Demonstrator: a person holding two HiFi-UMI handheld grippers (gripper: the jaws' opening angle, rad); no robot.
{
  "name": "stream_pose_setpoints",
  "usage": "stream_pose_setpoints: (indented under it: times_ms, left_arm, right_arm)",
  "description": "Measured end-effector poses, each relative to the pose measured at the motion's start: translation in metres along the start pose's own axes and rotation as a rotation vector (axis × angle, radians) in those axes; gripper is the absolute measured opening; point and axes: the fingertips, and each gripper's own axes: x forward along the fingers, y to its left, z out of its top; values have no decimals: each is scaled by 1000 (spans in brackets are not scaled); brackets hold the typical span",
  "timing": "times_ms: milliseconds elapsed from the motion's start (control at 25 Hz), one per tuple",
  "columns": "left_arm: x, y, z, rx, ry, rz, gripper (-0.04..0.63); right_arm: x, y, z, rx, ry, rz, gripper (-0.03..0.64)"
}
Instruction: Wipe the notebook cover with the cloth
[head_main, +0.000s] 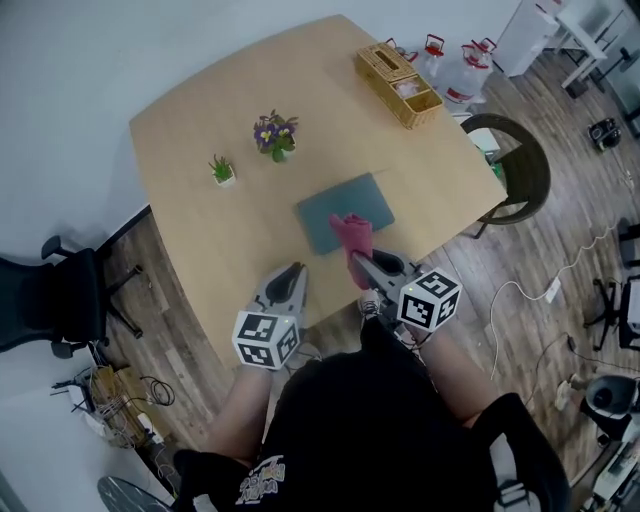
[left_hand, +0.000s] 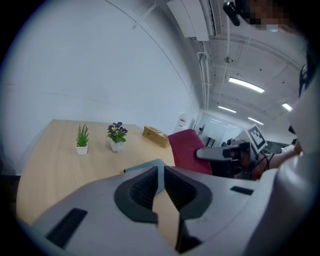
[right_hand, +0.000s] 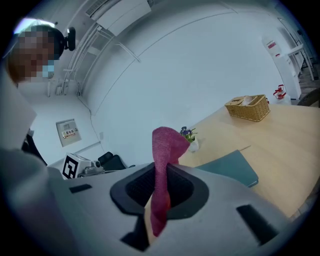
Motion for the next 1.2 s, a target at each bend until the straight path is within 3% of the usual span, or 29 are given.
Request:
stream_pose_setpoints:
  times_ms: [480, 720, 840, 1040, 1200]
  left_arm:
    - [62, 19, 11, -90, 13, 186, 30]
    - [78, 28, 2, -120, 38, 293, 171]
    - [86, 34, -12, -135, 69, 335, 199]
    - [95, 47, -40, -172, 137, 377, 199]
    - [108, 59, -51, -188, 181, 367, 199]
  right_arm:
    - [45, -64, 31, -12, 151, 166, 57]
    - [58, -80, 36, -17, 200, 242, 57]
    - [60, -86, 34, -22, 218, 270, 57]
    - [62, -91, 28, -21, 239, 297, 57]
    - [68, -93, 25, -21, 253, 299, 57]
